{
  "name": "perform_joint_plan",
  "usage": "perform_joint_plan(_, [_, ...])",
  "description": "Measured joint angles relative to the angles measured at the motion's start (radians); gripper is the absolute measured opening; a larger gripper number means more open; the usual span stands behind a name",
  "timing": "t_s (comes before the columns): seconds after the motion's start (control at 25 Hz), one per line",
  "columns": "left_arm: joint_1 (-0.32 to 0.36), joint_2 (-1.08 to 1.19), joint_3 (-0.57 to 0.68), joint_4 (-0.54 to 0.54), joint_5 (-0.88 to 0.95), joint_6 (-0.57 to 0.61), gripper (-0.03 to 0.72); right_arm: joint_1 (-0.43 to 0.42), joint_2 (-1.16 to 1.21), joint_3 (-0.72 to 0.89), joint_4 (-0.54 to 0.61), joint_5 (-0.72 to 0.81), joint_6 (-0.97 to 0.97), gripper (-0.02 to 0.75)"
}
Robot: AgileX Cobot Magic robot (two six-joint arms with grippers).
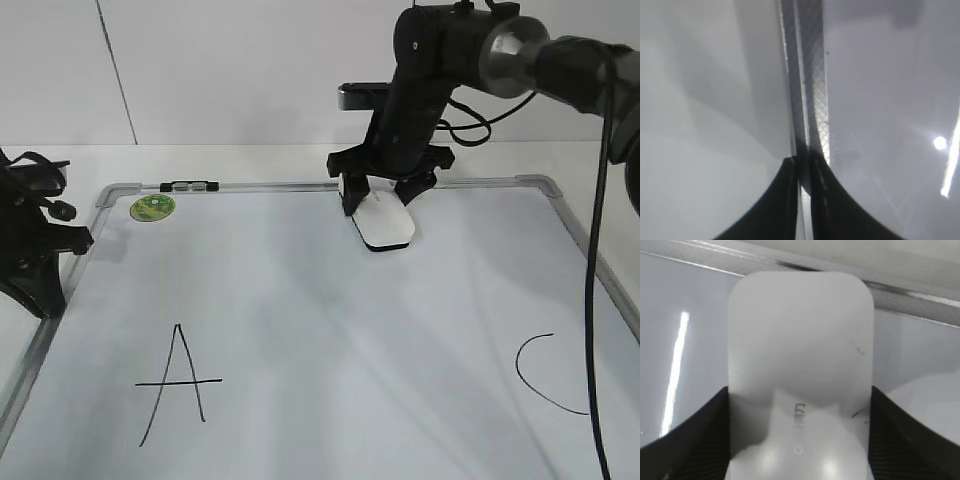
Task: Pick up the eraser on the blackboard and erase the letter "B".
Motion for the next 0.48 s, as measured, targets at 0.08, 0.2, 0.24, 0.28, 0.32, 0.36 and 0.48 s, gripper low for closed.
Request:
perform_joint_plan(0.08, [0.0, 0.0, 0.0, 0.0, 0.0, 0.0, 0.021, -0.01, -0.006, 0.0, 0.014, 0.002, 0.0, 0.562])
perform_joint_plan(0.2, [0.0, 0.0, 0.0, 0.0, 0.0, 0.0, 0.021, -0.01, -0.017, 0.004, 0.014, 0.0, 0.0, 0.562])
perform_joint_plan(0.24, [0.0, 0.0, 0.0, 0.0, 0.0, 0.0, 0.021, -0.012, -0.025, 0.01, 0.014, -0.002, 0.0, 0.562])
perform_joint_plan(0.28, [0.0, 0.0, 0.0, 0.0, 0.0, 0.0, 0.021, -0.014, -0.029, 0.012, 0.014, 0.001, 0.0, 0.562])
perform_joint_plan(0.32, [0.0, 0.0, 0.0, 0.0, 0.0, 0.0, 0.021, -0.016, -0.037, 0.018, 0.014, 0.005, 0.0, 0.562])
perform_joint_plan(0.36, [0.0, 0.0, 0.0, 0.0, 0.002, 0.0, 0.021, -0.02, -0.048, 0.027, 0.009, 0.016, 0.002, 0.562])
perform_joint_plan(0.48, [0.0, 0.0, 0.0, 0.0, 0.002, 0.0, 0.021, -0.029, -0.076, 0.038, -0.006, 0.053, 0.002, 0.562])
